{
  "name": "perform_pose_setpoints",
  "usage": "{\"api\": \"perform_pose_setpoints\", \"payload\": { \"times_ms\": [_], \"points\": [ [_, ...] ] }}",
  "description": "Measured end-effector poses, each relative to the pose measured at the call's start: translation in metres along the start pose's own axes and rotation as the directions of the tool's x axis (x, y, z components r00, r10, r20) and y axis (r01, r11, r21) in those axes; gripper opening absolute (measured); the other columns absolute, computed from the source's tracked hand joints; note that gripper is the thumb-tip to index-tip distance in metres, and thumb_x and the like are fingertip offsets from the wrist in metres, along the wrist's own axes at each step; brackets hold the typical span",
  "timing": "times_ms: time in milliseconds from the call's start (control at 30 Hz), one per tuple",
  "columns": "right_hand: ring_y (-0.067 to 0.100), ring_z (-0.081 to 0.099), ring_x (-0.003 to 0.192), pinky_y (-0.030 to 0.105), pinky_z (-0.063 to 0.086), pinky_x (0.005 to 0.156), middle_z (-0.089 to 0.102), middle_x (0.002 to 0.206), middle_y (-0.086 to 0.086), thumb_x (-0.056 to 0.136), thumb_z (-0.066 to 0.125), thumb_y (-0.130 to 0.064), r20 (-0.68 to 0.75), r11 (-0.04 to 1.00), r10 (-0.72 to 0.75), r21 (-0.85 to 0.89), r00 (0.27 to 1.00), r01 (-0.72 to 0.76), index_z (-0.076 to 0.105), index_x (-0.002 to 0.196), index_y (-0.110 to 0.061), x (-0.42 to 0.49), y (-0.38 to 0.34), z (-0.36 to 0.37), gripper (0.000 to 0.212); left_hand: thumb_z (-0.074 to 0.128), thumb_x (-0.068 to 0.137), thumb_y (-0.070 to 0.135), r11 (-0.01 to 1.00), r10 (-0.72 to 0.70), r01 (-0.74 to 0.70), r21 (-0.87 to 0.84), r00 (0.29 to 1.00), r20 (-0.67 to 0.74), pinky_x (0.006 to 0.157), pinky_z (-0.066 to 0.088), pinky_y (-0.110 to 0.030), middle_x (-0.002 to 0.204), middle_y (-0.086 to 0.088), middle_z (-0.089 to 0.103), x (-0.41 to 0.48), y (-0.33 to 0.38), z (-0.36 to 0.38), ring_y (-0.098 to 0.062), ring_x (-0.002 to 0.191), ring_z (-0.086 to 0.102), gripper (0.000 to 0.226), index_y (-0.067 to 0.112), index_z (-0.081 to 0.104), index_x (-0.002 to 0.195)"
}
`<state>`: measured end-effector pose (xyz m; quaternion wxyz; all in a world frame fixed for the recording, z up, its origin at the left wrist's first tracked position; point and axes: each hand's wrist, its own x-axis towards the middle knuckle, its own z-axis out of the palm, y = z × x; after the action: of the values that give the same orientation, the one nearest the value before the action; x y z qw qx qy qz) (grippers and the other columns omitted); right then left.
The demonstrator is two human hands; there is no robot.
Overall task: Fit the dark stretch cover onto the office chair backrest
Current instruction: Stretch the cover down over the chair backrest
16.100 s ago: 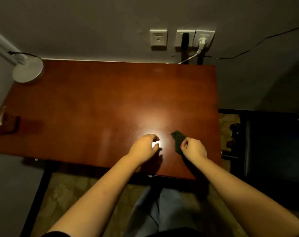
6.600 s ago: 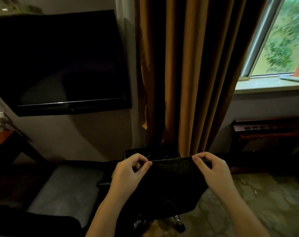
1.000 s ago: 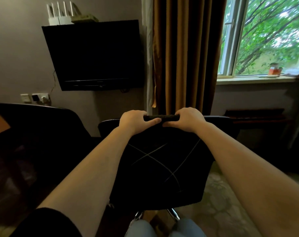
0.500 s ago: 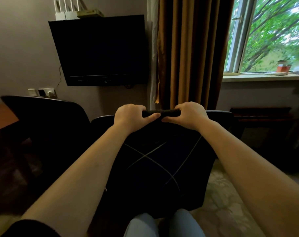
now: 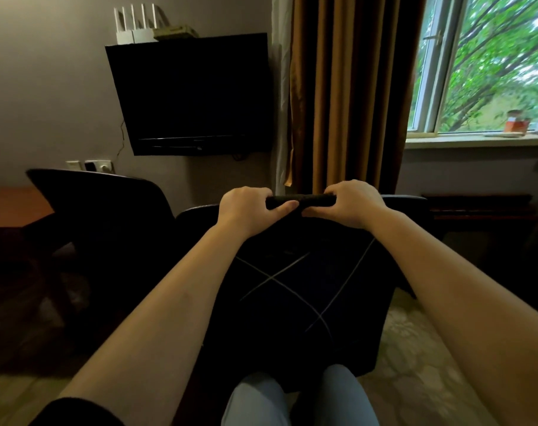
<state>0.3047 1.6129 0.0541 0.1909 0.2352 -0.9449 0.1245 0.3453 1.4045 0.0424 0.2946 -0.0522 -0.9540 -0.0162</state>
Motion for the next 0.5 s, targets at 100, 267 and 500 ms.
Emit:
{"api": "perform_pose_setpoints", "payload": {
  "times_ms": [100,267,500],
  "points": [
    [0.007,0.056,0.065,0.024,0.041,0.053,0.061,0.071,-0.006,0.064,0.050,-0.082,-0.025,1.000,0.004,0.002,1.000,-0.004,0.067,0.093,-0.021,-0.006,0.009,-0.005,0.070,0.034,0.085,0.075,1.000,0.025,-0.025,-0.003,1.000,-0.008,0.050,0.037,-0.025,0.061,0.009,0.055,0.000,0.011,0.000,-0.007,0.055,0.052,0.050,0.029,0.048,0.072],
    [0.005,0.053,0.062,0.023,0.036,0.052,0.057,0.067,-0.008,0.054,0.038,-0.086,-0.041,1.000,-0.016,-0.016,0.999,0.015,0.067,0.096,-0.021,-0.013,0.019,-0.009,0.083,0.032,0.085,0.075,0.999,0.045,-0.045,0.003,0.999,-0.031,0.050,0.042,-0.026,0.061,0.008,0.056,0.001,0.021,0.004,-0.009,0.054,0.054,0.056,0.024,0.055,0.081],
    [0.007,0.053,0.062,0.022,0.034,0.050,0.057,0.067,-0.008,0.057,0.035,-0.087,-0.117,0.994,-0.035,-0.104,0.992,0.022,0.067,0.098,-0.021,-0.025,0.038,-0.013,0.084,0.033,0.085,0.074,0.990,0.129,-0.133,-0.036,0.988,-0.090,0.051,0.040,-0.026,0.062,0.008,0.056,0.007,0.032,0.010,-0.009,0.056,0.054,0.055,0.025,0.056,0.081]
  ]
}}
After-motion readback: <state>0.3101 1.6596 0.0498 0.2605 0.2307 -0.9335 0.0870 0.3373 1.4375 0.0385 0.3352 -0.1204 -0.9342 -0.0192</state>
